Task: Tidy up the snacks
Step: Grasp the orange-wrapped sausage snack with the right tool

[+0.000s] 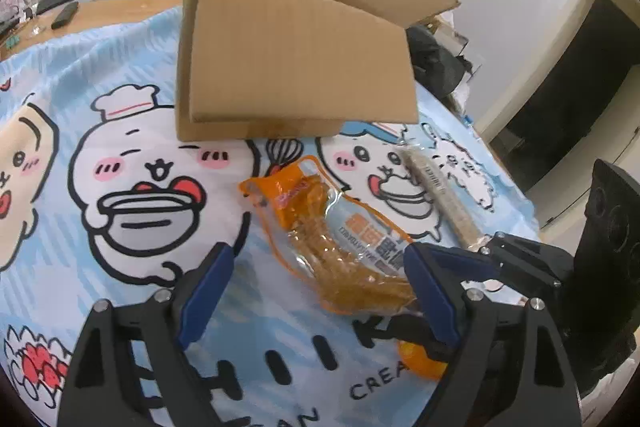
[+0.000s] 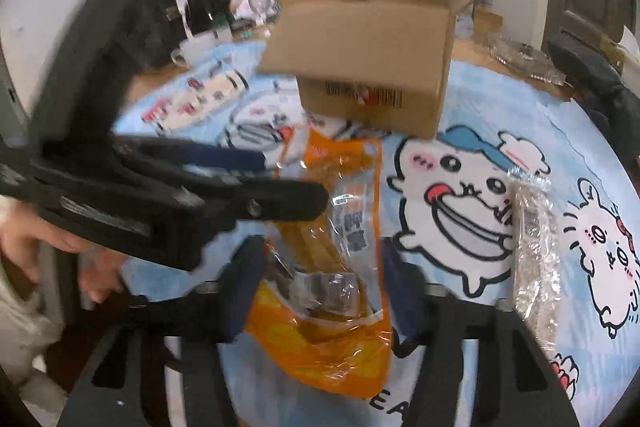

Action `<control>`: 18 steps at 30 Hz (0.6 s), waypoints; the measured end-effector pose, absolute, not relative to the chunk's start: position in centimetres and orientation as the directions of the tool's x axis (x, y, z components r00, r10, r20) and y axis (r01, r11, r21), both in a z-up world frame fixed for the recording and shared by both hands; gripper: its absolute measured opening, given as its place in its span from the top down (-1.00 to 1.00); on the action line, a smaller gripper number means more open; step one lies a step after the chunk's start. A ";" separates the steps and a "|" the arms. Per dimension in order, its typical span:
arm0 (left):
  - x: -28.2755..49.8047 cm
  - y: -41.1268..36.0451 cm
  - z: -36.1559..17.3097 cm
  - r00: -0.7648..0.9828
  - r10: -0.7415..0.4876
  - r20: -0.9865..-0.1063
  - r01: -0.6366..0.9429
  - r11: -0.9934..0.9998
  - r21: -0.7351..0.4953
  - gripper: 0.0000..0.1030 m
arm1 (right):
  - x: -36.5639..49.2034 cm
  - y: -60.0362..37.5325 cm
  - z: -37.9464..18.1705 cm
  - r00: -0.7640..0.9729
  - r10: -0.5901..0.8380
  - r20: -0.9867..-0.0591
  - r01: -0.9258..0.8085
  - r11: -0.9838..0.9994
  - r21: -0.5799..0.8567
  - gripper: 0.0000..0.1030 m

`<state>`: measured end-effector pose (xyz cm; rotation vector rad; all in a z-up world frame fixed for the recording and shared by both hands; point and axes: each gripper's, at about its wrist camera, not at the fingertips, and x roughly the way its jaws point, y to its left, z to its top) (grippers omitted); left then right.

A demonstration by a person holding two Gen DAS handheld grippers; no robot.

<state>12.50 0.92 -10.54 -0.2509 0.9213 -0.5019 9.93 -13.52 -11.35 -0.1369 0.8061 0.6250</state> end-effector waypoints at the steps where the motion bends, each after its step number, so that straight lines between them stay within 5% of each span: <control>1: 12.5 0.9 -10.4 0.501 -0.521 -0.691 0.308 0.854 -0.420 -0.63 | 9.9 -13.5 -11.2 0.520 0.473 -0.711 -0.578 0.808 0.115 0.14; 8: 12.3 1.4 -10.0 0.498 -0.562 -0.660 0.309 0.826 -0.471 -0.29 | 8.8 -14.3 -9.6 0.502 0.567 -0.653 -0.619 0.763 0.186 0.20; 11: 12.3 1.8 -9.8 0.505 -0.550 -0.665 0.296 0.834 -0.465 0.19 | 8.5 -14.1 -9.2 0.509 0.562 -0.652 -0.620 0.765 0.175 0.20; 18: 12.0 3.1 -9.4 0.534 -0.552 -0.641 0.284 0.831 -0.479 0.48 | 8.9 -13.8 -9.9 0.487 0.574 -0.658 -0.622 0.757 0.200 0.19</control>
